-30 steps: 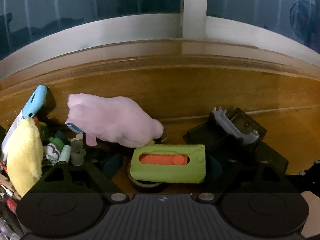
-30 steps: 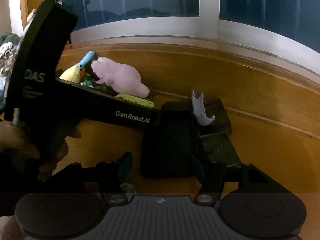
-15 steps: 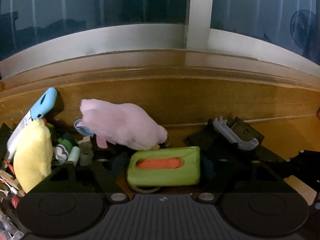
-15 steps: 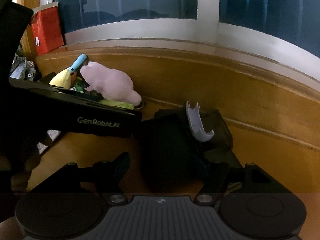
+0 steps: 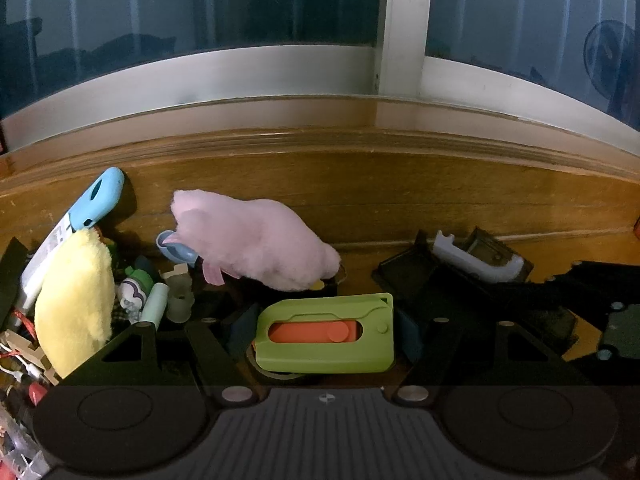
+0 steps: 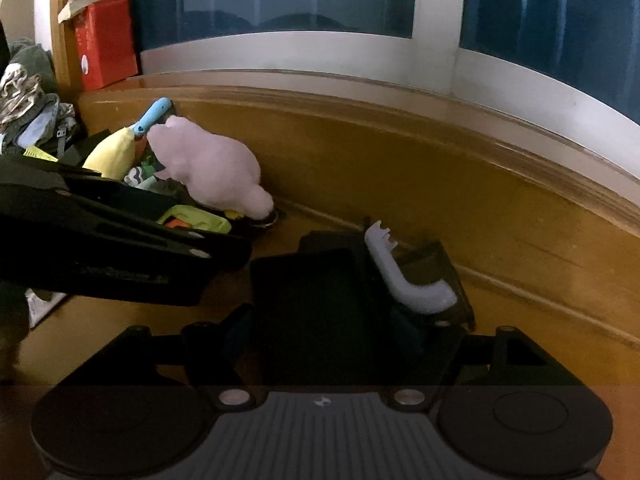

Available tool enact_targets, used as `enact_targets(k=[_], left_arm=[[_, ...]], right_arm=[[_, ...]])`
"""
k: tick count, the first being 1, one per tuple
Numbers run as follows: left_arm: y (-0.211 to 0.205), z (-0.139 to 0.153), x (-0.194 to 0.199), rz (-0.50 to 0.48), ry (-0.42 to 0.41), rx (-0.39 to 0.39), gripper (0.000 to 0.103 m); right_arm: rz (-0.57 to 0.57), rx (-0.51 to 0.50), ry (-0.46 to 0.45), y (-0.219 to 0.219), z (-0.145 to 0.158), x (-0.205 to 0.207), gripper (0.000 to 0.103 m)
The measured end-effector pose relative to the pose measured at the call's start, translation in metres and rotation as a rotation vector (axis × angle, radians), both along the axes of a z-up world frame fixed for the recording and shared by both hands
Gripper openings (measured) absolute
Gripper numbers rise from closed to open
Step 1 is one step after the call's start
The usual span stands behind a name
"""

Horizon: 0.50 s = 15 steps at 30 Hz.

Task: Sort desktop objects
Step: 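Grasp the green-and-orange case with the left tool while the right tool grasps the black phone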

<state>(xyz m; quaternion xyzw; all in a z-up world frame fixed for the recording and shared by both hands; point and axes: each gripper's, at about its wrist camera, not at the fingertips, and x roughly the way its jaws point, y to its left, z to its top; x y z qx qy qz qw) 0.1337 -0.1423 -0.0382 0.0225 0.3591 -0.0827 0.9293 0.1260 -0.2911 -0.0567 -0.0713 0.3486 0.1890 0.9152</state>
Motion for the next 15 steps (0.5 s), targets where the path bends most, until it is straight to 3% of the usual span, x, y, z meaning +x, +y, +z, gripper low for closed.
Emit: enact_targets(k=[1,3,15], left_arm=[[0.000,0.001,-0.001,0.001,-0.001,-0.002,0.070],[-0.001,0.003,-0.004,0.002,-0.006,-0.001,0.070],[-0.014,0.027,-0.028,-0.007,-0.070,0.016,0.070]], right_arm=[[0.006,0.000,-0.003,0.000,0.000,0.000,0.070],[0.011,0.005,-0.002,0.000,0.000,0.000,0.069],[-0.011,0.090,-0.039,-0.016,0.025,-0.040,0.068]])
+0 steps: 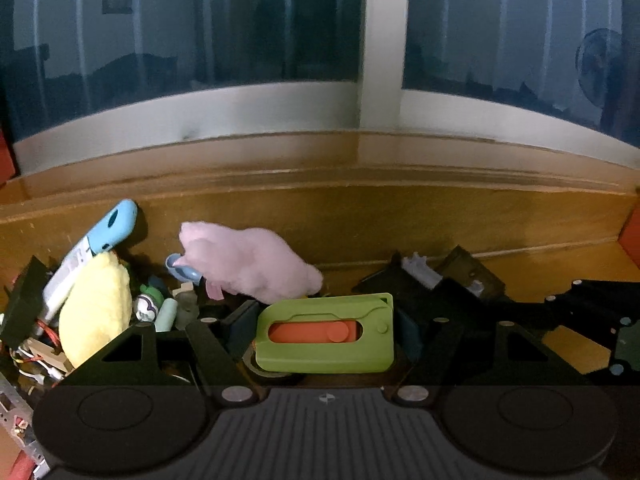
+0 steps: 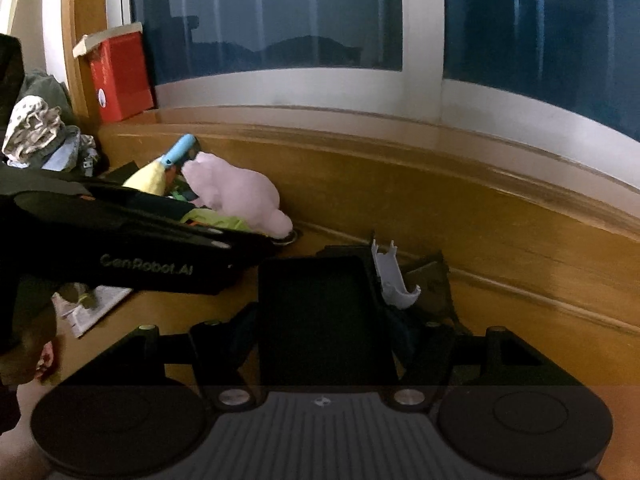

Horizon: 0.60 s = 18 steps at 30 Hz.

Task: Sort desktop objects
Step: 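Grasp the green-and-orange case with the left tool while the right tool grasps the black phone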

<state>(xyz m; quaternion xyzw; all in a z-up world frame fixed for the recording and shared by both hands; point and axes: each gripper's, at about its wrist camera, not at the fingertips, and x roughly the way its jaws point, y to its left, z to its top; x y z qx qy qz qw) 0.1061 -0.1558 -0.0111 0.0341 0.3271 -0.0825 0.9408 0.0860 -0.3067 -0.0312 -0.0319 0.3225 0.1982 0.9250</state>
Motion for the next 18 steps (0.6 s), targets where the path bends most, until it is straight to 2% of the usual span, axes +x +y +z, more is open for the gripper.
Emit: enact_targets(k=[11,18], left_arm=[[-0.038,0.018,-0.024,-0.043,-0.042,0.025,0.070],[-0.088,0.032,-0.041,-0.116,-0.079,0.031,0.070]], right_arm=[[-0.083,0.036,-0.022,-0.044,0.022,-0.052,0.068],[-0.159,0.034,-0.082,-0.097,0.046,-0.092,0.068]])
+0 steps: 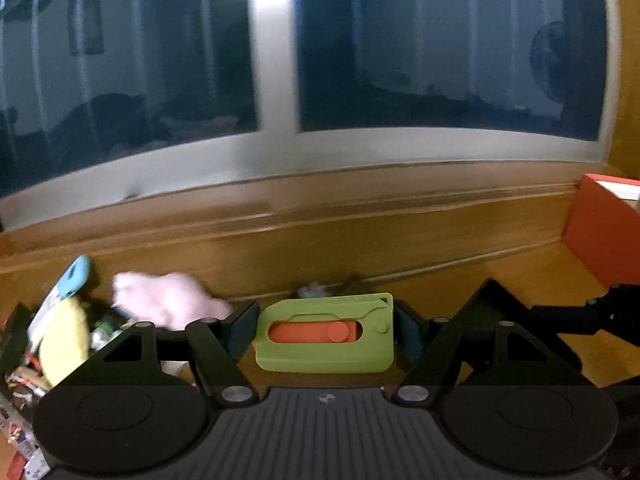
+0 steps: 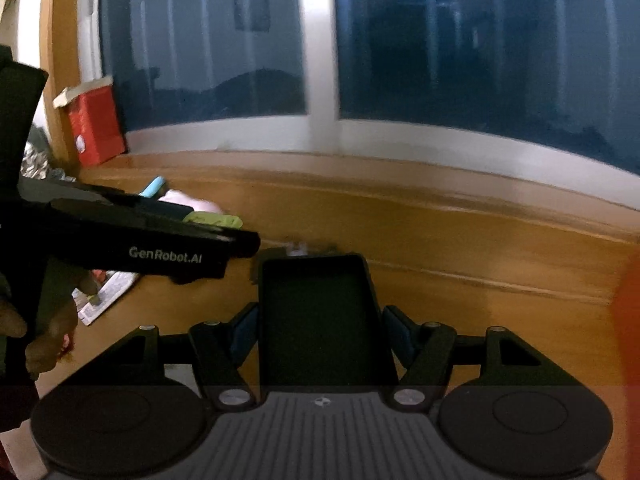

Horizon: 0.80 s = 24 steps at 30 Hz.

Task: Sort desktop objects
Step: 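Grasp the green-and-orange case with the left tool while the right tool grasps the black phone, then carry the green case and black phone in both tools to the box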

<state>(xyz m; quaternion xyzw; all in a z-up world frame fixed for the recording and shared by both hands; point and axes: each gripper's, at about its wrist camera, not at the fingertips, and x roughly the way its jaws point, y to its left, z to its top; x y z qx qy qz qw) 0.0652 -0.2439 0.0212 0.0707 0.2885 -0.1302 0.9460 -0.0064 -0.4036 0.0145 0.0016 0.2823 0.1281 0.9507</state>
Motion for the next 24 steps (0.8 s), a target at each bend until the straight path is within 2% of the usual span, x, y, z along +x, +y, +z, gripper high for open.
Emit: enact_targets(k=[12,24], left_arm=[[-0.127,0.024,-0.031,-0.218,-0.064,-0.017,0.070],[-0.255,0.036,-0.053,-0.430,-0.100,0.001,0.070]], right_arm=[[-0.209,0.009,-0.095,-0.114,0.037,-0.077,0.068],[-0.439,0.004,-0.125,-0.227,0.045,-0.131,0.068]])
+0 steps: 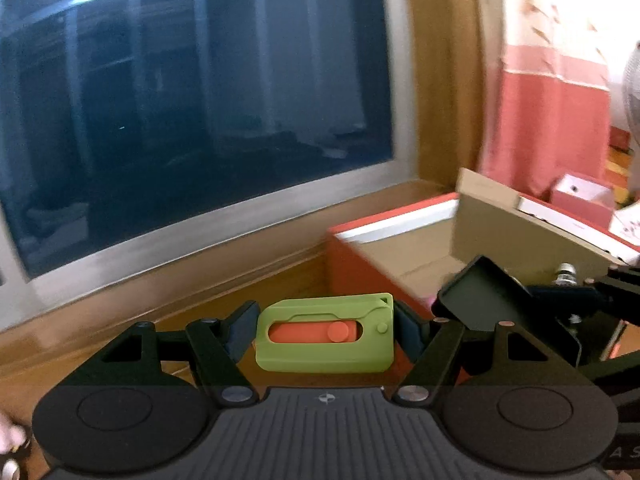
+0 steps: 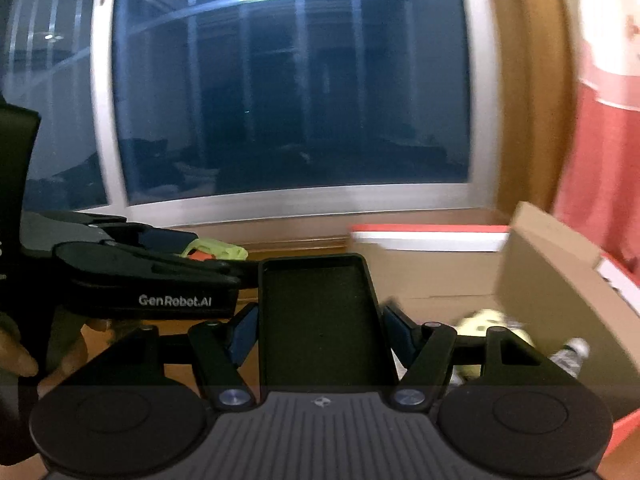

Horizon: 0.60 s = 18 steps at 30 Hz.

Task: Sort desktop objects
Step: 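Carry the green case and black phone in both tools to the box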

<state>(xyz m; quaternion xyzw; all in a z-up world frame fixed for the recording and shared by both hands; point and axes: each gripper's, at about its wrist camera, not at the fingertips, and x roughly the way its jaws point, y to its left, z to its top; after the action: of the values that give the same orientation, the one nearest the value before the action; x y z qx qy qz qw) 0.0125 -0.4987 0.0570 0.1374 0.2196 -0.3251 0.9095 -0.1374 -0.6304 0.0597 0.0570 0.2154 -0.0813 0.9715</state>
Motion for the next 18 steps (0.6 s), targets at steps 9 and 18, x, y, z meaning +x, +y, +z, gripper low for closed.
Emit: enact_targets(k=[9,18], left_arm=[[-0.074,-0.002,-0.012,-0.081,0.048,-0.002,0.070],[-0.106,-0.011,-0.012,-0.097,0.102,0.008,0.070]], right_arm=[[-0.153,0.000,0.048,-0.067,-0.009,-0.021,0.069],[-0.207,-0.003,0.101,-0.095,-0.015,-0.020,0.069]])
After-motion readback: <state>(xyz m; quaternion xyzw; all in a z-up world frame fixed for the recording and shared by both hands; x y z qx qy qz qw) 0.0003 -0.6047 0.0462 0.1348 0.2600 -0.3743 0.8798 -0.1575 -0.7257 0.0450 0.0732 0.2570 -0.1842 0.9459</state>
